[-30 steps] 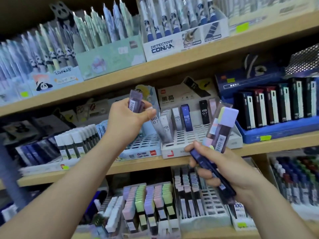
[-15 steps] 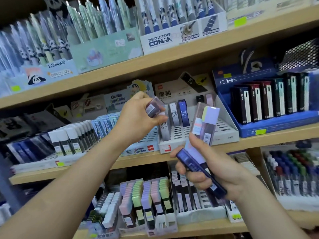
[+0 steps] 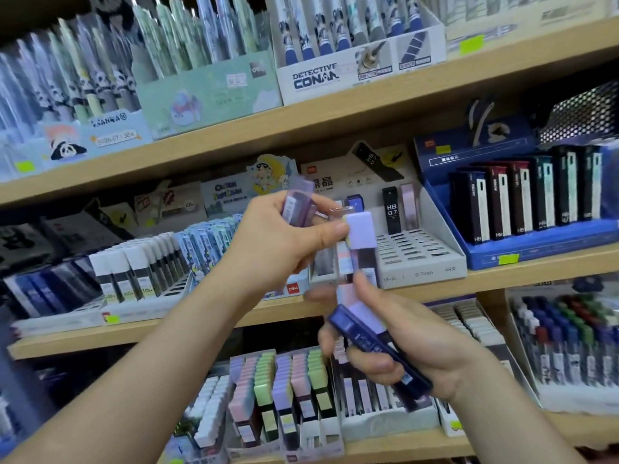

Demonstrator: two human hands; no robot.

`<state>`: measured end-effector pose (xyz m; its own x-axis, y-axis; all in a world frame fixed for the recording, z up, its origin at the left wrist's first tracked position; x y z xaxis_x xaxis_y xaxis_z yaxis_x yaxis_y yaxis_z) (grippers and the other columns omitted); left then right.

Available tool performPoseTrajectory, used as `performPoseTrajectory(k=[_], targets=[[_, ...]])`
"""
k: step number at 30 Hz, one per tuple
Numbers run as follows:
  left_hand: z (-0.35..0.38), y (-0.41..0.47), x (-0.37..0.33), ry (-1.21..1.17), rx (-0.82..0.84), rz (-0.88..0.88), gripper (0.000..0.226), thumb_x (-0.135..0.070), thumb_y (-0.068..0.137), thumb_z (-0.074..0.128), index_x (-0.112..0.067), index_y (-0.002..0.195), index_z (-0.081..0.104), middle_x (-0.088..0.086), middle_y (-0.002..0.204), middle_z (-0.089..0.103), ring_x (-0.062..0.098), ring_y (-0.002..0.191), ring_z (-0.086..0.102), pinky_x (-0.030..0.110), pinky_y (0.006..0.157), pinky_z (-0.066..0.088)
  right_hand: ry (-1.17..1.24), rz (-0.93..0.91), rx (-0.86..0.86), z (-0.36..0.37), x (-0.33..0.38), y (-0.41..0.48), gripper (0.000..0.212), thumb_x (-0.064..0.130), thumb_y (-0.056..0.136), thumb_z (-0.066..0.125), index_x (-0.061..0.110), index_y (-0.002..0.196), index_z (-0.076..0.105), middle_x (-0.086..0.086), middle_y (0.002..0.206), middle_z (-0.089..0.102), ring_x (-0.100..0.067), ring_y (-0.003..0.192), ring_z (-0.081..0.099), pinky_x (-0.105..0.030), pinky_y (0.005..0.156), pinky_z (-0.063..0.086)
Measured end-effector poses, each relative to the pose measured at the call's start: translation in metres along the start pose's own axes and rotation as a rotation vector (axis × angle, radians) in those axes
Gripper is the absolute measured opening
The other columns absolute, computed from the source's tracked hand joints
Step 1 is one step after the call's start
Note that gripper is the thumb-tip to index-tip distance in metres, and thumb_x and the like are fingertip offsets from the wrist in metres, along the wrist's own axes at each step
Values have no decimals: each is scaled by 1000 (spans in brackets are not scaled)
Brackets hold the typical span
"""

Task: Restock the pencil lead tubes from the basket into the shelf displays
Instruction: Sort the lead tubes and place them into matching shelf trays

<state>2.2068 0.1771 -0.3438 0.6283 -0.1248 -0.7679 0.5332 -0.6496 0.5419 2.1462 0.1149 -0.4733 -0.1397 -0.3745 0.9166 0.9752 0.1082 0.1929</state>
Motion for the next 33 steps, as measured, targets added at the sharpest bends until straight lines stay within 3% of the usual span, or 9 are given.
performPoseTrajectory(k=[6,10,14,17,21,25,28,30,33], targets=[[-21,-15,-9,-134,-165,156,15,-12,73,74,-16,84,65,1,62,63,13,41,44,23,40,35,163,-260,-139,-10,25,1,44,49,95,43,16,100,72,-12,84,62,-6,38,34,-15,32,24],[-6,-54,-41,316,4,576,21,-17,74,81,-24,89,67,-5,87,73,12,69,69,29,57,56,197,-332,-288,-19,37,-2,41,40,90,52,14,116,70,-8,77,60,-7,36,35,-16,30,27],[16,-91,-32,728,87,947,31,-2,74,76,-24,92,64,-10,106,68,1,96,67,24,68,56,150,-313,-286,-11,42,-6,49,38,93,51,-4,110,69,-1,44,45,-5,31,26,-15,30,22],[17,-98,-20,774,53,1001,27,-1,79,73,-21,95,65,-8,109,69,7,92,68,28,63,56,55,-311,-280,-5,41,-6,46,30,94,53,-10,115,62,-3,65,68,-3,33,28,-15,31,20],[21,-91,-10,774,72,915,15,-3,85,66,-16,91,69,-11,113,66,9,94,68,31,63,56,-51,-304,-313,-4,37,-4,20,17,82,66,3,97,67,-1,60,53,-4,37,29,-15,33,20],[8,-84,-4,462,93,594,28,-9,75,76,-22,100,70,-13,117,66,0,104,64,22,86,53,-73,-302,-321,-11,39,-8,11,19,83,66,10,86,70,0,54,57,-4,35,29,-15,33,19],[-14,-65,-6,161,-24,294,28,-21,77,78,-29,103,71,-5,86,70,8,55,52,17,56,47,-34,-218,-160,-5,32,-8,15,23,81,71,10,88,73,-15,70,68,-3,33,31,-14,32,20],[-16,-49,8,58,42,94,36,-26,75,76,-28,110,69,6,63,59,16,47,40,22,42,34,-22,-154,-2,6,22,-5,21,27,81,70,9,92,72,-16,70,68,-1,32,34,-13,32,24],[-8,-43,24,-191,242,-25,30,-19,71,82,-16,98,72,14,84,70,13,46,46,18,39,33,26,-110,173,22,9,1,27,30,85,68,8,100,68,-11,66,66,2,33,37,-12,32,26]])
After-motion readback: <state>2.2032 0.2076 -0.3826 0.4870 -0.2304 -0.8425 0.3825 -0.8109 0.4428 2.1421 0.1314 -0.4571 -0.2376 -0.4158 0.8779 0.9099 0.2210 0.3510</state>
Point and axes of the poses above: each hand's wrist, its own y-axis towards the middle knuckle, its own z-axis out of the palm, x = y × z, the point moved 8 cm from there along y, towards the middle knuckle
